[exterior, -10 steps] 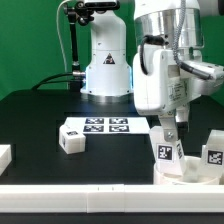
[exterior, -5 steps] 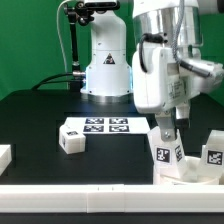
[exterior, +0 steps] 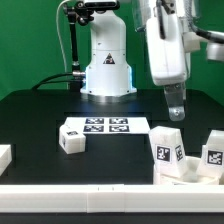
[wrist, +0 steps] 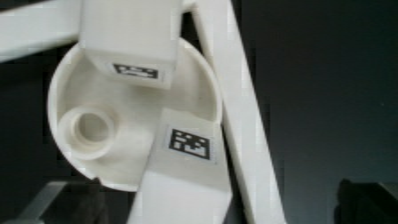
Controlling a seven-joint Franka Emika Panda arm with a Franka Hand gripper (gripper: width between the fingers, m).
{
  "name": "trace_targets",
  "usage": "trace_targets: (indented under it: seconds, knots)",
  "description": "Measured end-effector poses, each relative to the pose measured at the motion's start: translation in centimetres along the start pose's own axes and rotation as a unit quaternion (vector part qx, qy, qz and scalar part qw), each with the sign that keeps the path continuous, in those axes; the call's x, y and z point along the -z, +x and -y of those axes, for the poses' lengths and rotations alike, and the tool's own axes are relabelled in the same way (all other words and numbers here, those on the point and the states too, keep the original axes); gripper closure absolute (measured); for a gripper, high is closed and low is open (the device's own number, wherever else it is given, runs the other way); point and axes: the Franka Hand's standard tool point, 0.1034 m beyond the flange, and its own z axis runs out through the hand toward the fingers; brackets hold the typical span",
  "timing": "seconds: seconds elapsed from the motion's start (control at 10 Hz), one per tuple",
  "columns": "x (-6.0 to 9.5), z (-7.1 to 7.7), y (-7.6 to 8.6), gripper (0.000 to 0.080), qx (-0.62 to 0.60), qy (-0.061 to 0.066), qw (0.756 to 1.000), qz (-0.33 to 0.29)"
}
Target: Assemble stool
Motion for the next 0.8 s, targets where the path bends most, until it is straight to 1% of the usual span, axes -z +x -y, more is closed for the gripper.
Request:
trace_targets:
  seconds: [0.1,0.2,0.3,0.4,0.5,0.6,0.7,0.8]
  knots:
    - [-0.1,-0.1,0.0,0.0151,0.06,-0.003,0.998,-0.004]
    - [-0.4,-0.3,0.0,0.0151,0.135,-0.01,0.991,-0.017]
    - [-0.5,-0.4,0.1,0.0151,0.208,-0.014,0.978,-0.026]
    - [-0.7,-0.4,0.3,0.0151,0.298,-0.021,0.954,-0.033]
    - [-1.1,-0.4,0.4,0.0151,0.39,-0.028,0.92,-0.036]
    - [-1.2,-0.4,0.4,0.0151,0.404,-0.029,0.913,-0.036]
    - [-1.2,-0.4,0.5,0.0151,0.435,-0.03,0.899,-0.036]
    - [-1.2,-0.4,0.6,0.0151,0.474,-0.032,0.879,-0.035]
